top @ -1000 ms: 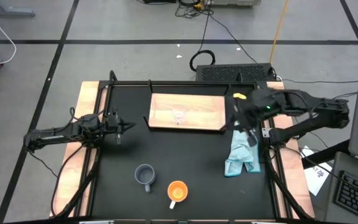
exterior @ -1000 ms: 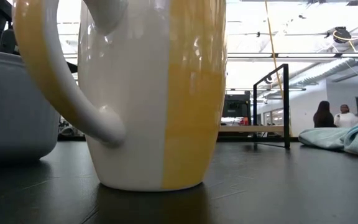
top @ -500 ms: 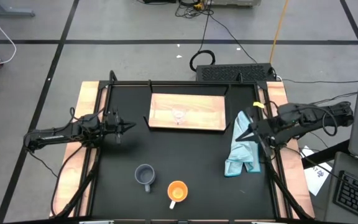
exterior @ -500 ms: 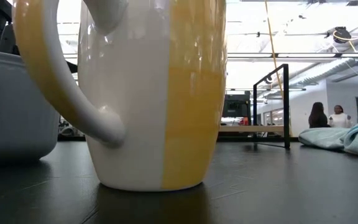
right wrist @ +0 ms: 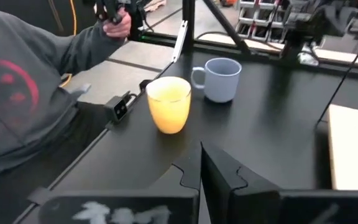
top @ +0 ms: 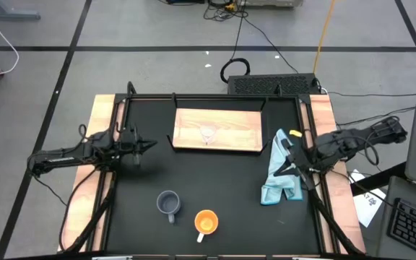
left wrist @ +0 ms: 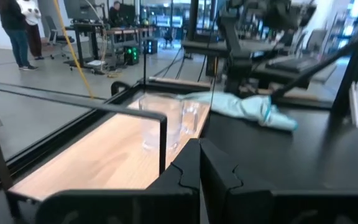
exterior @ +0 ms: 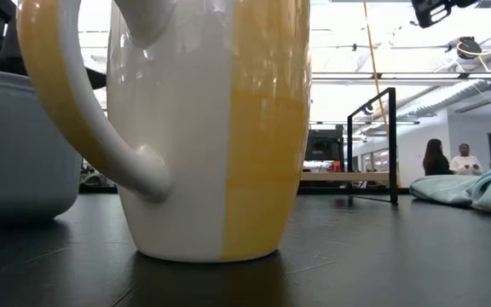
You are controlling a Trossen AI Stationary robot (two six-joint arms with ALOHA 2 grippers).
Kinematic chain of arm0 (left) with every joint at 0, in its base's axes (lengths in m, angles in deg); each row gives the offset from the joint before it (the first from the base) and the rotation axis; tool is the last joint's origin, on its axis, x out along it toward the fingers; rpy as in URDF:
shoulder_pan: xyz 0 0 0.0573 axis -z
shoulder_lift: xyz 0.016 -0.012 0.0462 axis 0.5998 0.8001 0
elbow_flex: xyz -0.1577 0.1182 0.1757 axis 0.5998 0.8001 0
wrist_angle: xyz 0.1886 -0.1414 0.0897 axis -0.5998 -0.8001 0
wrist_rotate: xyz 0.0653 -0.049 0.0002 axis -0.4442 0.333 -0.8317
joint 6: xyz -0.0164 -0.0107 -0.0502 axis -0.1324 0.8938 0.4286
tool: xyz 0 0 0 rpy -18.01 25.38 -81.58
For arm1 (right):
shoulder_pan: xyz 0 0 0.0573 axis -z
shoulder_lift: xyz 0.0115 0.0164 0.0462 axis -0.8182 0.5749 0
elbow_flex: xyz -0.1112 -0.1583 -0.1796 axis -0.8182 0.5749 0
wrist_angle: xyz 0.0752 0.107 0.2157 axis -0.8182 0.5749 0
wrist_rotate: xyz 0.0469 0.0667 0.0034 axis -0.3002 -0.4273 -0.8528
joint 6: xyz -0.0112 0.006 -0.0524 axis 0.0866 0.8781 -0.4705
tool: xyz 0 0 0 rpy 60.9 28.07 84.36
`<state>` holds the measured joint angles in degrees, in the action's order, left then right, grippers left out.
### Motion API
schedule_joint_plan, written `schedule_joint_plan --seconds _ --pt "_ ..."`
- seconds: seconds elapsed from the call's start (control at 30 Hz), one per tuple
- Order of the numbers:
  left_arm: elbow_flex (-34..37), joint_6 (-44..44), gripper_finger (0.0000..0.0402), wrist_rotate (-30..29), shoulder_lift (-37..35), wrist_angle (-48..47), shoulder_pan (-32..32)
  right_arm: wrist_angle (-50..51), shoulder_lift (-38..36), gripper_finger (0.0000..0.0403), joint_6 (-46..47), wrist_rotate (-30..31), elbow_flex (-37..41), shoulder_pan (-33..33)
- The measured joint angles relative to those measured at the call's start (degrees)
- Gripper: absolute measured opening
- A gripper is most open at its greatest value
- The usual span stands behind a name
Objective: Stack small to large cups/mugs on shelf
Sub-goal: Put the transparent mug on the shelf
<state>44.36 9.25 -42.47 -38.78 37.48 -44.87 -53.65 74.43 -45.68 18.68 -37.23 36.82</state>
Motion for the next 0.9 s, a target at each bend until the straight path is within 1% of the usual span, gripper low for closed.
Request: schedule_joint_plan --seconds 0.2,0.4,0.53,0.57,0.6,0.7,0.9 --pt "-0.02 -0.13 0.0003 -0.04 -0.02 1.54 0.0 -4.25 -3.71 0.0 2.18 5.43 4.09 -2.49" --pt "-0.01 -1.15 0.0003 -0.06 -0.01 1.52 0.0 -5.56 -9.06 0.0 3.59 5.91 8.13 -4.36" --pt "0.0 -1.15 0.0003 -0.06 -0.01 1.52 0.0 -7.42 -12.3 0.0 4.61 7.78 12.25 -5.16" --pt "0.0 -1.15 0.0003 -0.06 -0.02 1.52 0.0 -8.4 -12.97 0.0 4.52 7.63 13.44 -5.41" --pt "0.0 -1.17 0.0003 -0.06 -0.02 1.52 0.0 -9.5 -13.59 0.0 3.88 6.24 14.47 -5.77" --pt "0.0 -1.17 0.0003 -0.08 -0.02 1.5 0.0 -12.74 -14.89 0.0 1.62 -0.04 17.64 -7.41" --pt "-0.01 -1.19 0.0003 -0.07 -0.02 2.16 0.0 -20.53 -17.75 0.0 1.14 -0.69 22.55 -10.03"
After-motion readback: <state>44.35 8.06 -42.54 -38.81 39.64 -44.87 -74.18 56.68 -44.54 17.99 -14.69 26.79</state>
